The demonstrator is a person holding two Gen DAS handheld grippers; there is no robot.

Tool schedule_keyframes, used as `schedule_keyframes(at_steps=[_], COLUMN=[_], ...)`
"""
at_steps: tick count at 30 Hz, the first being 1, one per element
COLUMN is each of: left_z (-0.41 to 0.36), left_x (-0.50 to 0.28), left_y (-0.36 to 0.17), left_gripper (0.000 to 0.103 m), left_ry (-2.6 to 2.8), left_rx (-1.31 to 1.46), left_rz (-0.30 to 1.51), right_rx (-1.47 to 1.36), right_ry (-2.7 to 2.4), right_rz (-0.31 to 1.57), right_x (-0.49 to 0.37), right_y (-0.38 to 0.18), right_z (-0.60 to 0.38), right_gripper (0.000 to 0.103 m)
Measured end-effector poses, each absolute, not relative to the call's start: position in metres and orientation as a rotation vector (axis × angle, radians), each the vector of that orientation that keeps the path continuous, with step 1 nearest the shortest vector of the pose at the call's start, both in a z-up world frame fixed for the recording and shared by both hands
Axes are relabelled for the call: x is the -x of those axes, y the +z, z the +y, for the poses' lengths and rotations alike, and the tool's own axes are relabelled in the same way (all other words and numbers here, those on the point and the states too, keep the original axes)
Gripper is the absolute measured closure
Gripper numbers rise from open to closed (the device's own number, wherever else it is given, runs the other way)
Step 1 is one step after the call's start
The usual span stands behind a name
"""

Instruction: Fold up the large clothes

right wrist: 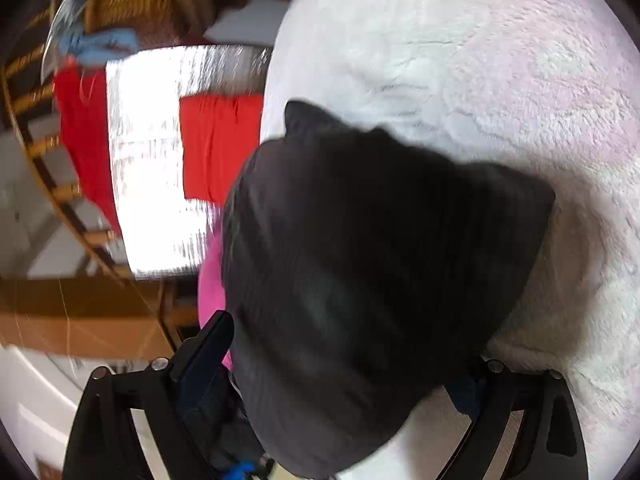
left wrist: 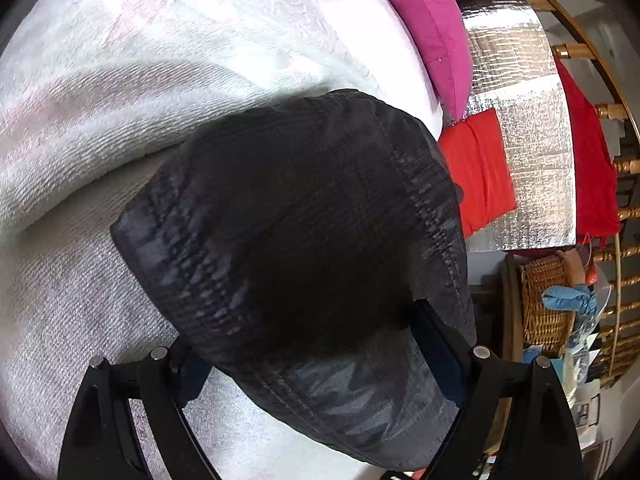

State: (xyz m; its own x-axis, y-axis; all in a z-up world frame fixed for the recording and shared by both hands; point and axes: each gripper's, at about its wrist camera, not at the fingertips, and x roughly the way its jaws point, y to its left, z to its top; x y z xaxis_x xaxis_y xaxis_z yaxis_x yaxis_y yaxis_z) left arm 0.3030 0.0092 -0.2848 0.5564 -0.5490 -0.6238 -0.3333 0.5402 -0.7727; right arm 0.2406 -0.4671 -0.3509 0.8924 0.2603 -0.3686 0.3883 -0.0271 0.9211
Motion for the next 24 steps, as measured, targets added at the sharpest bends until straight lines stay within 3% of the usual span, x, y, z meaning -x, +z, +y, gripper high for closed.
schedule_keyframes(at_steps=[7,9,10,15,18,24], left_z=[-0.006,-0.011,-0.014,-0.026,-0.033,-0.03], left_x=[-0.328,-0.336,-0.342,-0.352,-0.356,-0.354], left_y=[-0.278,-0.277,-0.275,-0.27,-0.261,-0.254], left_gripper=[0.013,0.019,0.028,0.052,0.062,0.074], left_ry=[-0.14,-0.118,-0.106,-0.086,-0.086,-0.117], left_rx=[0.987,0.96,0.944,0.865,0.801,0.775], left_rz=[1.005,0.996,0.993,0.98,0.971,0.96], right_rx=[-1.478,-1.421,-1.391,-1.231,-1.077,-0.966], right_ry=[-0.174,-0.192,-0.21,-0.286,-0.309,-0.294], right_rz=[0.514,0.538,0.549,0.607,0.615,0.615], right_x=[-0.256,-0.258,-0.259,-0.263,-0.266,-0.252], right_y=[-0.335,-0.329,-0.326,-0.314,-0.296,-0.28], right_z=[-0.46,-0.456,-0.456,-0.452,-0.44,-0.426], right_gripper=[0.005,0.007,0.009,0.053,0.064,0.069])
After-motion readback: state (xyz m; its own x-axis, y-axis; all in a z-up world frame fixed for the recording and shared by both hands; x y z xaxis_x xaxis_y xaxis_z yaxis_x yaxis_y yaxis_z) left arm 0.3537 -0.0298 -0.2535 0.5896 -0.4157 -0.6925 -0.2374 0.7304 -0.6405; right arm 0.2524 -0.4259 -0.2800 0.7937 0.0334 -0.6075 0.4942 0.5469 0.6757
